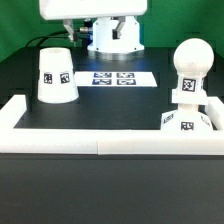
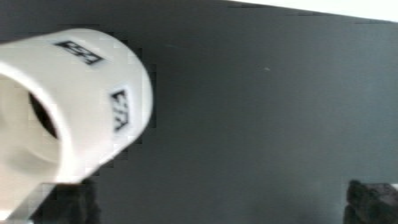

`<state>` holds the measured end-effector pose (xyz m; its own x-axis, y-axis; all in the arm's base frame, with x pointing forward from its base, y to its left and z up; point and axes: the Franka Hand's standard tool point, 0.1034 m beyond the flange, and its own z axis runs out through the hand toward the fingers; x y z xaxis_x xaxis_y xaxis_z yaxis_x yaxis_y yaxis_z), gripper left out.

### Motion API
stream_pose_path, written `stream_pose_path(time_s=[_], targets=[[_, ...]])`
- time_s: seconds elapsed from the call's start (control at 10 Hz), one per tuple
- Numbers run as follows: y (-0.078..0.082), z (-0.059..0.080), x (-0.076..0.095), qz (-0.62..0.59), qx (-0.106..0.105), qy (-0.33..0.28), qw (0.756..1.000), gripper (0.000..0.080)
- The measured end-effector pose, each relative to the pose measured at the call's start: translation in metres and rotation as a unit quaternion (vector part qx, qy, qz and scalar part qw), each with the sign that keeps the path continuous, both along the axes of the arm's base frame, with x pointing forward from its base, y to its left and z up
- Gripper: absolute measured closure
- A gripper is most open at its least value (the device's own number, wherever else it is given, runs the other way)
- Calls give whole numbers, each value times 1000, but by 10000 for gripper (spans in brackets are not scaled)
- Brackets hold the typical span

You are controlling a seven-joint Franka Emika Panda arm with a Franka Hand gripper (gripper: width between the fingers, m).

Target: Assemble lamp

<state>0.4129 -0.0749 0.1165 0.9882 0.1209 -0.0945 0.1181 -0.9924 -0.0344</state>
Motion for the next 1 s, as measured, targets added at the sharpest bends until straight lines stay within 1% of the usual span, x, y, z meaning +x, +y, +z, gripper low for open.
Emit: stream_pose_path(time_s=[0.1,0.3,0.5,1.0], targets=[[-8,-1,-2,5,0,0,1000,101],[-20,-5,-5,14,2,4,1000,101],[-21,-9,-7,16,2,7,1000,101],[-32,-27,-6,37,0,19,999,101]])
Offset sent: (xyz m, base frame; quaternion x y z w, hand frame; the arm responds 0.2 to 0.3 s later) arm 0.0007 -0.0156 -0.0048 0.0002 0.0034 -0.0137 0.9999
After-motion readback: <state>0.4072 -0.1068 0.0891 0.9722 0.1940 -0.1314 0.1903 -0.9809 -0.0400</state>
